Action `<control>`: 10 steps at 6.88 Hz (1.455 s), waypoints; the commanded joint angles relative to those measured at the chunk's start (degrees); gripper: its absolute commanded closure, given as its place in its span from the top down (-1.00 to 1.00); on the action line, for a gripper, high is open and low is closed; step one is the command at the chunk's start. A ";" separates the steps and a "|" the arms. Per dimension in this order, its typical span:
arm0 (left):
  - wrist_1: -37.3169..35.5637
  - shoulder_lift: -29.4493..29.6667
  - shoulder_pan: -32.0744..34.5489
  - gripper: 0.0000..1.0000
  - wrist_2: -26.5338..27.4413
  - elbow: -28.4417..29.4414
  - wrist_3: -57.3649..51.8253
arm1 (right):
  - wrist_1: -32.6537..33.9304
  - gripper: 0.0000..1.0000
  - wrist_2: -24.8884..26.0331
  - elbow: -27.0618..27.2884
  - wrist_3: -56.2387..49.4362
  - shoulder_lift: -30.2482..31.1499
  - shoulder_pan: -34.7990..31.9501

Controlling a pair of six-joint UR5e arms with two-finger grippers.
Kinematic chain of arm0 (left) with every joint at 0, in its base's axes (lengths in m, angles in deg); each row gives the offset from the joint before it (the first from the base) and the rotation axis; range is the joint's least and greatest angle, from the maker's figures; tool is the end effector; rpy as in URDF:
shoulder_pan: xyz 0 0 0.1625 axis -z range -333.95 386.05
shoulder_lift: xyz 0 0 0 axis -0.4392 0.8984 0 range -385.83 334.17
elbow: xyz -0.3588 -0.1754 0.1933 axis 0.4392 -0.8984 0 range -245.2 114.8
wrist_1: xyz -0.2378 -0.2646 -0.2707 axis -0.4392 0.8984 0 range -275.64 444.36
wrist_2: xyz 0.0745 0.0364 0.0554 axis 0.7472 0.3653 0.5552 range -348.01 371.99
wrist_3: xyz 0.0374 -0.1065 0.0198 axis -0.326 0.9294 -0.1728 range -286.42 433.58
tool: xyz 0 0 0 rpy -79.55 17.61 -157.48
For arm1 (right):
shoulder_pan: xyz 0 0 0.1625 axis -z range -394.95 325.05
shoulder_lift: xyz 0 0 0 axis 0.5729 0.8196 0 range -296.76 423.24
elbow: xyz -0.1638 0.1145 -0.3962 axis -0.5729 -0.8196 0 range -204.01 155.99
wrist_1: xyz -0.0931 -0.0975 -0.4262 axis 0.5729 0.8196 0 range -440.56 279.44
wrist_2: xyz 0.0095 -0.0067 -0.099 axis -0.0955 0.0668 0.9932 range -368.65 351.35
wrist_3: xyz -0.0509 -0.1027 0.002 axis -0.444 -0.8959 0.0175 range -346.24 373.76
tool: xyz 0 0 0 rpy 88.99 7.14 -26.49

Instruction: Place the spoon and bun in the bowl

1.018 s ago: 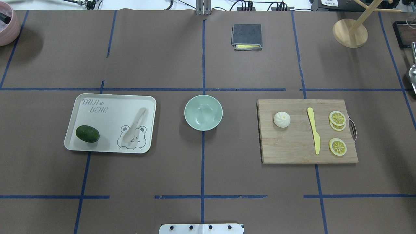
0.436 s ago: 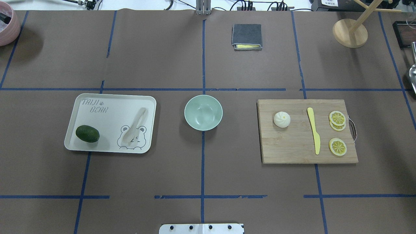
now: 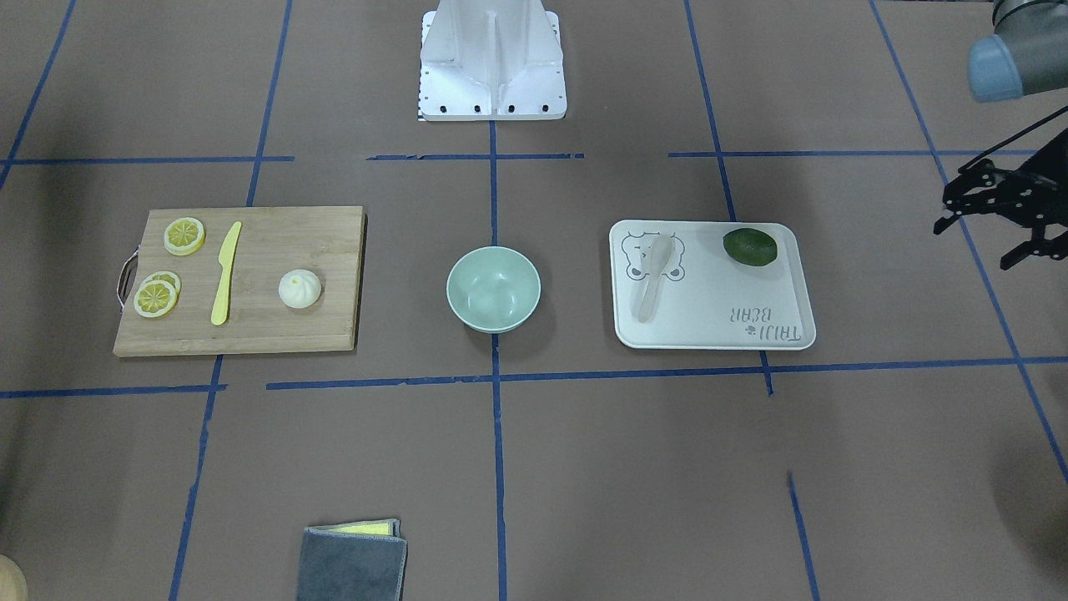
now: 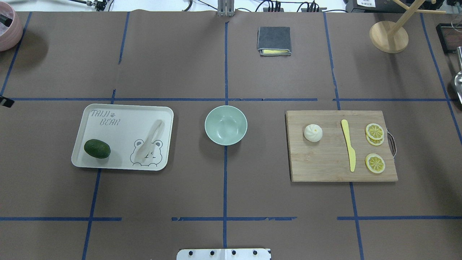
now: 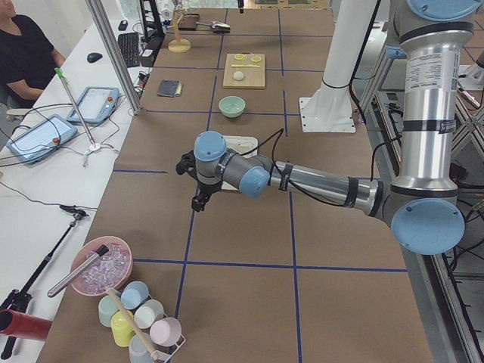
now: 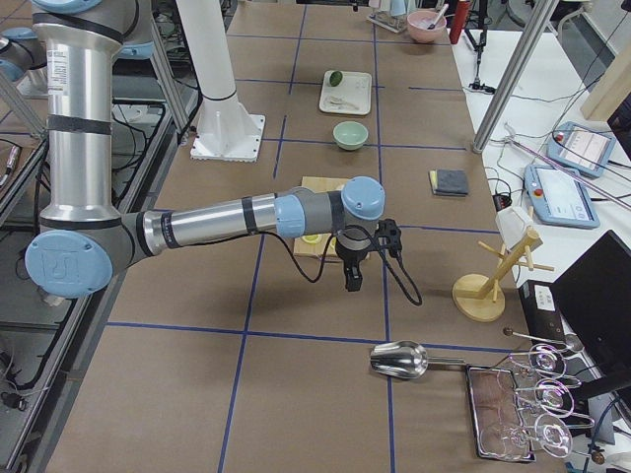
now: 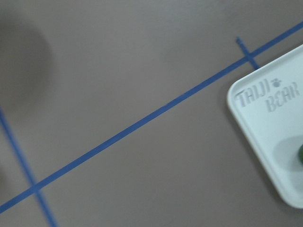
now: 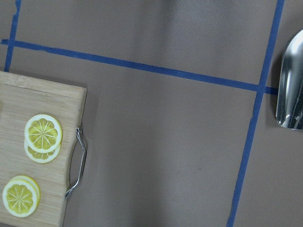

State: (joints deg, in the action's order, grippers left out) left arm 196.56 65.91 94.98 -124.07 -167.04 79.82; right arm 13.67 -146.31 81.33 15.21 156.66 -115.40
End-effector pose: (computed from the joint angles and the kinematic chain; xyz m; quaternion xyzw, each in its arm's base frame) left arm 0.1524 -0.5368 0.5121 0.1869 0.4286 0.2322 0.8529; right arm -0.0351 -0.5012 0.5805 0.0225 -0.4072 -0.0915 0.9085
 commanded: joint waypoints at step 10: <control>-0.41 24.28 -30.16 0.79 17.94 12.98 29.44 | -0.01 1.00 0.11 0.04 0.13 0.00 0.72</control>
State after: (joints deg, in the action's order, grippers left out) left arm 196.26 89.62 65.68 -106.33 -154.31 109.08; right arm 13.63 -146.20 81.37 15.31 156.66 -114.75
